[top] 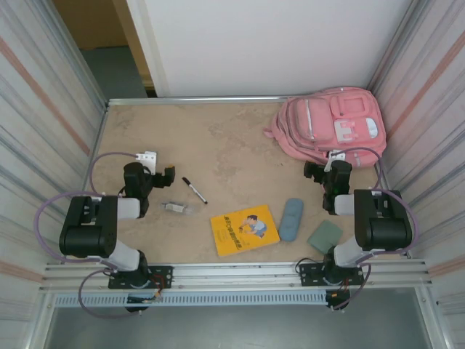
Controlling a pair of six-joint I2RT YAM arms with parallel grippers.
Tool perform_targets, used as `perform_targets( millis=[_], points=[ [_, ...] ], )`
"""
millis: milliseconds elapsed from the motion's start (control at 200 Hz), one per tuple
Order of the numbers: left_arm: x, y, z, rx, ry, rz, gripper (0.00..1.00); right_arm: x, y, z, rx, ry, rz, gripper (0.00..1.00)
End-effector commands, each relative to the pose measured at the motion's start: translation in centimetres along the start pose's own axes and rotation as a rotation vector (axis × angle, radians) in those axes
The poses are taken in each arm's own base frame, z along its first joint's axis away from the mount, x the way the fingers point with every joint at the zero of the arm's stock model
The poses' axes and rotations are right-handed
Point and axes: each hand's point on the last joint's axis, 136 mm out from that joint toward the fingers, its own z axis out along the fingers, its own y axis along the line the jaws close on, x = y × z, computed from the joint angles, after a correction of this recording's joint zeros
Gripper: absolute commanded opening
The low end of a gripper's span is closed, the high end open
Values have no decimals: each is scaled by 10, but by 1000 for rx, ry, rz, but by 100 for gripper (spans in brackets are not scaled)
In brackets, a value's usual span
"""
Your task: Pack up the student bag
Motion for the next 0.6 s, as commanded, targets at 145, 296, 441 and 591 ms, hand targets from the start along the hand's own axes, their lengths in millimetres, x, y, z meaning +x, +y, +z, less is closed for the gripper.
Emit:
perform_targets(
  millis=[145,296,441,591],
  points=[
    [-15,4,3,-2,-43,-7,99,-13,2,3,-9,-35,-24,100],
    [-15,10,2,-27,-47,-31,99,-13,2,3,-10,-35,-23,100],
    [-15,10,2,-40,-43,-21,99,-13,2,3,-10,-35,-22,100],
    [-15,9,2,-37,-42,-22,99,-14,2,3,-11,-37,-21,100]
  ],
)
